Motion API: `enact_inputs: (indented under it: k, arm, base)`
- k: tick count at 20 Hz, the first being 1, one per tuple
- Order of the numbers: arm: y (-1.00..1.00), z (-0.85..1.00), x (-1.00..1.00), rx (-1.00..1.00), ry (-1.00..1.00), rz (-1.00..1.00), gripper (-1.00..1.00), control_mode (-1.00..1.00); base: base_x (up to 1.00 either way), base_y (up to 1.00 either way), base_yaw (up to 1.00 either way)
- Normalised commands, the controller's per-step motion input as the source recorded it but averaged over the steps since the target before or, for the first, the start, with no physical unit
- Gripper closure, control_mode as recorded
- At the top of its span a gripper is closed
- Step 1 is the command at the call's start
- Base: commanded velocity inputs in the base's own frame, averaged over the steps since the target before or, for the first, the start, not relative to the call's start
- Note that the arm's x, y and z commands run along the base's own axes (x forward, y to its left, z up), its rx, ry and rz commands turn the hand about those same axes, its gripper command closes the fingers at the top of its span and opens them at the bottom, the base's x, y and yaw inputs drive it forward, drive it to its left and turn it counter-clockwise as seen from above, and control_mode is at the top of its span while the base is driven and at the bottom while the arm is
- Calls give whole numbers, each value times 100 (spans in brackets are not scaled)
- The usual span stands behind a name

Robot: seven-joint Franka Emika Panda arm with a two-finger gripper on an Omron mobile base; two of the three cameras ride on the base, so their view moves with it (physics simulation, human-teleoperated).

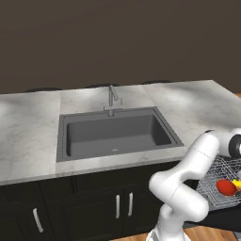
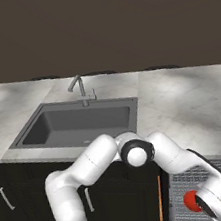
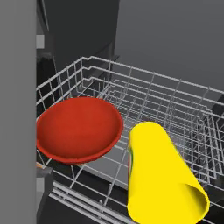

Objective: Pick up the cup and bowl from the counter, place them in the dishwasher, and close the dishwasher door.

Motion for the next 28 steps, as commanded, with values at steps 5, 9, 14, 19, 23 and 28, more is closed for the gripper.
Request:
enact_inputs:
  k: [5, 9, 14, 19, 23, 28]
  arm:
    - [0, 12, -16, 0, -2, 3, -100, -100]
    - [0, 10, -20, 0, -2, 3, -100, -100]
    - [0, 11, -23, 0, -3, 3, -100, -100]
    - [0, 7, -25, 0, -3, 4, -100, -100]
    - [0, 4, -27, 0, -3, 4, -100, -100]
    - [0, 7, -33, 0, -4, 4, -100, -100]
  base:
    - [0, 0, 0]
    - [0, 0, 0]
    - [0, 0, 0]
    - [0, 0, 0]
    - [0, 0, 0]
    - [0, 0, 0]
